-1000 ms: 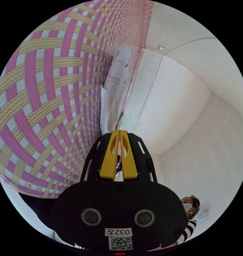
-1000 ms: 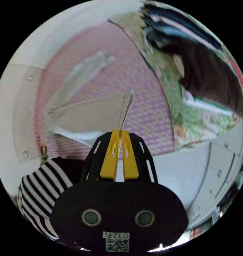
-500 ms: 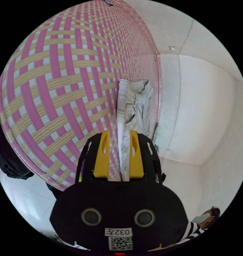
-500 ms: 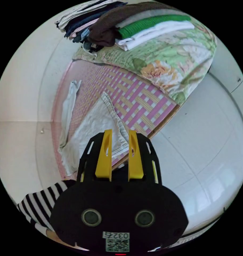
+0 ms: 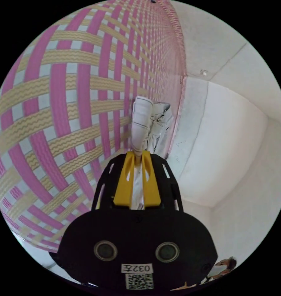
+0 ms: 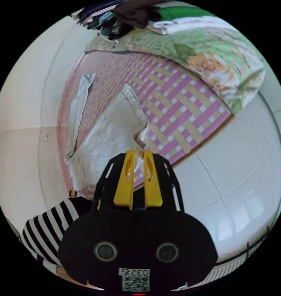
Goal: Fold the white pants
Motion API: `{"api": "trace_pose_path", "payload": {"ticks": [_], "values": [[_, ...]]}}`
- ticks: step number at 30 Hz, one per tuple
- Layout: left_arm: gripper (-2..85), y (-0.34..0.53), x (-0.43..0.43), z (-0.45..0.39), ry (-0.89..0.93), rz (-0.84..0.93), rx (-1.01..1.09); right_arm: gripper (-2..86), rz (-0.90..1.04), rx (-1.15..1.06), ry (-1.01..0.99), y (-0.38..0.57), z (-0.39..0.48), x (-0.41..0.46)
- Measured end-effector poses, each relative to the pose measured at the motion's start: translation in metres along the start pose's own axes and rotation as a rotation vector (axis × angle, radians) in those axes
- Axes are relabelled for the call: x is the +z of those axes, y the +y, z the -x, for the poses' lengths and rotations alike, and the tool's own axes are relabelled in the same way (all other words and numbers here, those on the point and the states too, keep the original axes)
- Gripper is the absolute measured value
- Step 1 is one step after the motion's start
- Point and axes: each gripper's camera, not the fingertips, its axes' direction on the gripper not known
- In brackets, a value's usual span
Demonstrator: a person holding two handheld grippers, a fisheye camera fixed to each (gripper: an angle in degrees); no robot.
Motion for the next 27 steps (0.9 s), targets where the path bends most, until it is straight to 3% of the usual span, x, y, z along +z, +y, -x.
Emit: {"api": "trace_pose_path", "payload": {"ticks": [4,10,14,17,21,24,27], "values": [[-1.3,0.001,0.017,-0.016,0.216,-0.011,-0.097,1.7,-0.042,-0.172,-0.026,-0.041,0.065,-0.016],[-1.6,-0.001,0.000,-0.116,0.338,0.008,0.149,0.7,-0.164,-0.515,-0.106,-0.075,0.208,-0.057],[-1.6,0.001,-0.050,-0.134,0.339,0.025,0.299,0.3,-0.251,-0.629,-0.117,-0.058,0.240,-0.099],[-1.6,0.004,-0.092,-0.112,0.183,0.050,0.347,0.0,-0.232,-0.593,-0.114,-0.049,0.215,-0.109],[-1.6,0.006,-0.099,-0.028,-0.148,0.163,0.231,0.1,-0.027,-0.404,-0.036,-0.050,0.143,-0.053],[-1.6,0.015,-0.095,0.042,-0.138,0.147,0.066,0.2,0.099,-0.206,0.037,-0.052,0.088,0.000],[-1.6,0.025,-0.100,0.075,-0.077,0.082,-0.006,0.1,0.113,-0.149,0.064,-0.046,0.069,0.015]]}}
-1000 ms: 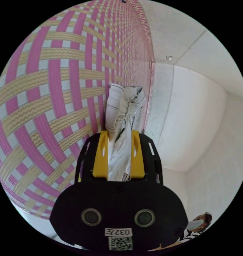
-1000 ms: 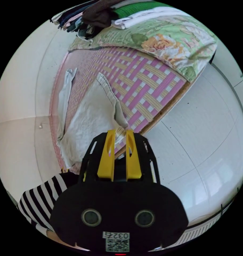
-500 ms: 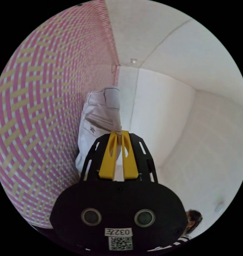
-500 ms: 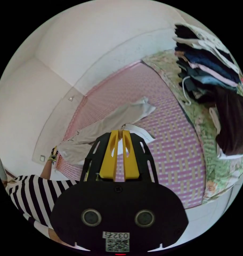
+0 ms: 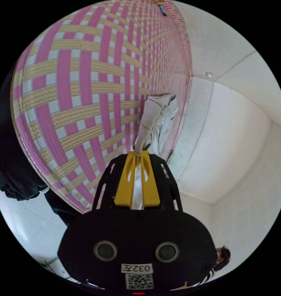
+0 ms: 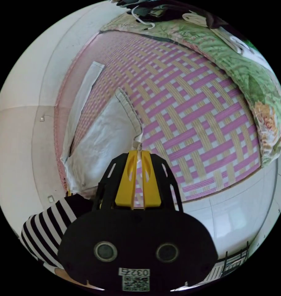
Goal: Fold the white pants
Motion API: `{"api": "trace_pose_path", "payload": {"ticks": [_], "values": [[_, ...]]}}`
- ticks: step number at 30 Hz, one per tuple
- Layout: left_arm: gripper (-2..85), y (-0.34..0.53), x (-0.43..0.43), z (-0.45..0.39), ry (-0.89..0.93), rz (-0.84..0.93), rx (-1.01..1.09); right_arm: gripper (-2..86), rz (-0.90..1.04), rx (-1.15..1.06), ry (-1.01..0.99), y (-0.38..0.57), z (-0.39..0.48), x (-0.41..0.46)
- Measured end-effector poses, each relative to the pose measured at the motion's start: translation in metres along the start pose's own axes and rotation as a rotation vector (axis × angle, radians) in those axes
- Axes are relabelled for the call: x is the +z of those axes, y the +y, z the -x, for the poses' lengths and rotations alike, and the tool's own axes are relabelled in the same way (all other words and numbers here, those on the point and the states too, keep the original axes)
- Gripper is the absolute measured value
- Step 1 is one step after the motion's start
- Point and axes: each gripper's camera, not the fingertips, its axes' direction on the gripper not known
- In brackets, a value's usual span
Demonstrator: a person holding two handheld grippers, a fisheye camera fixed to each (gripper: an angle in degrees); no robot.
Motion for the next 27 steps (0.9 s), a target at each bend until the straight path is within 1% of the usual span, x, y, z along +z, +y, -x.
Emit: {"api": "trace_pose_path", "payload": {"ticks": [2,6,9,11,14,15,17,19,21,23,25,27], "values": [[-1.6,0.001,0.001,-0.001,-0.018,0.009,0.016,0.1,0.003,-0.014,0.019,0.003,0.001,-0.004],[-1.5,0.001,0.010,-0.038,-0.146,0.074,0.189,0.1,-0.002,-0.044,0.031,0.014,0.008,-0.028],[-1.2,0.001,0.023,-0.027,-0.246,0.125,0.146,0.6,0.056,-0.009,0.096,0.020,-0.003,-0.025],[-0.8,0.004,0.030,-0.017,-0.273,0.123,0.126,1.4,0.079,0.011,0.116,0.023,-0.010,-0.021],[2.0,0.016,0.027,-0.001,-0.201,0.035,0.080,4.4,0.060,0.000,0.137,0.029,-0.005,-0.028],[2.5,0.023,0.019,0.006,-0.192,-0.030,0.038,6.1,0.063,-0.008,0.137,0.029,0.000,-0.033],[1.5,0.041,-0.001,0.008,-0.192,-0.189,0.018,6.8,0.001,-0.013,0.120,0.030,0.008,-0.049],[-0.3,0.075,-0.028,-0.002,-0.275,-0.449,0.000,7.1,-0.151,0.003,0.110,0.028,0.020,-0.078],[-0.7,0.088,-0.029,-0.016,-0.283,-0.526,0.070,7.5,-0.227,-0.005,0.044,0.016,0.028,-0.091],[-0.8,0.082,-0.006,-0.031,-0.254,-0.439,0.162,8.5,-0.225,-0.045,-0.066,-0.006,0.038,-0.088],[-0.8,0.070,0.047,-0.053,-0.227,-0.249,0.267,10.4,-0.161,-0.068,-0.182,-0.050,0.056,-0.067],[-0.9,0.070,0.089,-0.071,-0.229,-0.151,0.330,11.0,-0.124,-0.072,-0.247,-0.084,0.073,-0.050]]}}
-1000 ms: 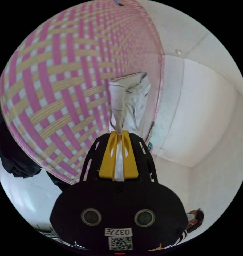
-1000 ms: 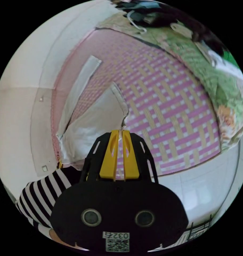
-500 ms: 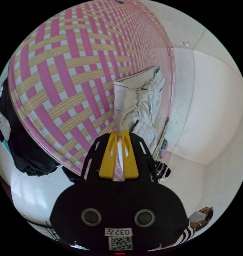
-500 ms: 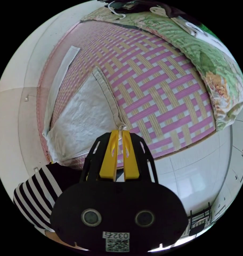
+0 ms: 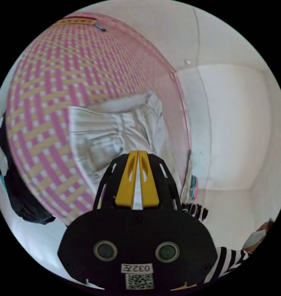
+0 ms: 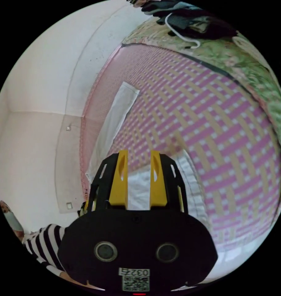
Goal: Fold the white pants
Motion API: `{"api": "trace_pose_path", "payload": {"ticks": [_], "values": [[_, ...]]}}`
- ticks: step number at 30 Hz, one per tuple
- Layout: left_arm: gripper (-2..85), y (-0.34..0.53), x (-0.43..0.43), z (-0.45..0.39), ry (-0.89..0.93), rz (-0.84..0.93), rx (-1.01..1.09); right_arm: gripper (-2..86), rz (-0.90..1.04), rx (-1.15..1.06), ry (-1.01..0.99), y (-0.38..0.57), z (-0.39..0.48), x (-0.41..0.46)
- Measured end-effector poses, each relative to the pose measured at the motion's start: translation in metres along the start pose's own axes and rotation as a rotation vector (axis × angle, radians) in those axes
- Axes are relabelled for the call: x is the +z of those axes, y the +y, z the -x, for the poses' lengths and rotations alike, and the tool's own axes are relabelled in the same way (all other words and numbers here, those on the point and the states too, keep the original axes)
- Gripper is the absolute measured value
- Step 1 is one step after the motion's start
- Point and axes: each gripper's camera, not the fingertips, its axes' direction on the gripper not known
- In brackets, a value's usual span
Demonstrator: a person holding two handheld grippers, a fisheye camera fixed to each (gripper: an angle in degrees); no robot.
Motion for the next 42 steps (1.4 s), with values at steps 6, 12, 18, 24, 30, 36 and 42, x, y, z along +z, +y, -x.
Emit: {"api": "trace_pose_path", "payload": {"ticks": [6,12,18,24,30,36,42], "values": [[-0.9,-0.009,0.095,-0.061,0.084,0.141,0.086,12.3,0.036,0.059,-0.059,-0.106,0.028,0.065],[-0.9,-0.036,0.139,-0.081,0.056,0.185,0.044,10.7,0.022,0.159,-0.113,-0.178,0.028,0.092],[-0.9,-0.068,0.168,-0.111,-0.049,0.166,0.133,0.0,0.042,0.023,-0.058,-0.206,0.065,0.096],[-0.9,-0.091,0.188,-0.128,-0.218,0.217,0.204,-0.8,-0.126,-0.144,-0.021,-0.154,0.095,0.001],[-0.9,-0.065,0.240,-0.145,-0.119,0.409,0.323,1.4,-0.166,0.125,0.145,-0.111,0.007,-0.067],[-1.0,-0.071,0.231,-0.155,-0.190,0.338,0.331,3.8,-0.330,0.203,0.332,-0.069,0.042,-0.088],[-0.8,-0.090,0.202,-0.132,-0.054,0.308,0.237,2.0,-0.018,-0.251,0.295,-0.043,0.171,0.022]]}}
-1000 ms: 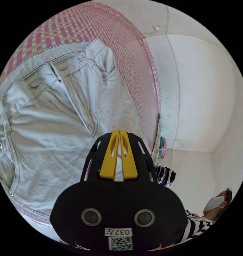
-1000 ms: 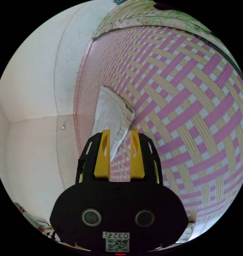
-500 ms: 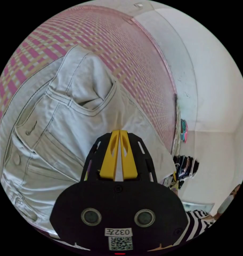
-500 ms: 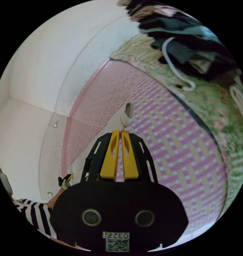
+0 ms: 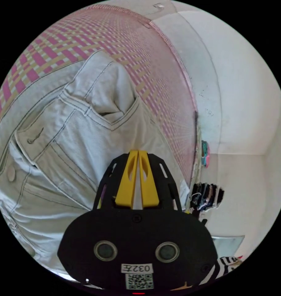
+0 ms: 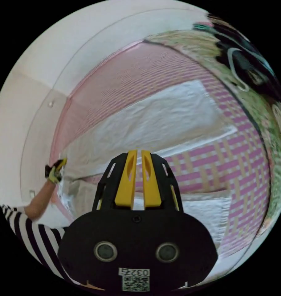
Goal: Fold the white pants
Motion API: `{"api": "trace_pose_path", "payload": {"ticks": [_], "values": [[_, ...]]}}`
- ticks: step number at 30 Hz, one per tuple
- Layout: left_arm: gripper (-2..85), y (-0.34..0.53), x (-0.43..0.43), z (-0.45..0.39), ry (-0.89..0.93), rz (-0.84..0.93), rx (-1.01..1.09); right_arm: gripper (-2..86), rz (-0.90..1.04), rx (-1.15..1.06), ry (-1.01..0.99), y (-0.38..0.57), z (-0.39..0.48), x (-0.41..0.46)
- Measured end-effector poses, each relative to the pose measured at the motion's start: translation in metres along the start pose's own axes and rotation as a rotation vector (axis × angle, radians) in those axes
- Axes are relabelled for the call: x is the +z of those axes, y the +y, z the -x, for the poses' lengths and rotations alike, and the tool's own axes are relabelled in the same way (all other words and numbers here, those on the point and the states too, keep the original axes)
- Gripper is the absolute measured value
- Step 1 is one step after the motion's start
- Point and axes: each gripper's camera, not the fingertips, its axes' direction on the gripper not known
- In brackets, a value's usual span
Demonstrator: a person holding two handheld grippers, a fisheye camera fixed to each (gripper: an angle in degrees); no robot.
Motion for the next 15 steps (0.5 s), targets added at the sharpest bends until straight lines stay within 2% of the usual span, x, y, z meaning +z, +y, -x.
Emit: {"api": "trace_pose_path", "payload": {"ticks": [3,6,12,15], "values": [[-0.4,0.005,-0.060,0.008,-0.022,-0.160,0.080,0.6,0.078,-0.177,-0.054,0.008,0.069,0.028],[1.4,-0.016,-0.112,0.042,-0.032,-0.244,0.052,-0.1,0.156,-0.275,-0.110,0.017,0.115,0.051],[3.8,-0.095,-0.129,0.103,0.124,-0.073,0.072,-0.5,0.283,-0.340,-0.158,0.029,0.163,0.079],[5.1,-0.119,-0.117,0.108,0.106,0.018,0.122,-0.5,0.320,-0.355,-0.168,0.034,0.179,0.085]]}}
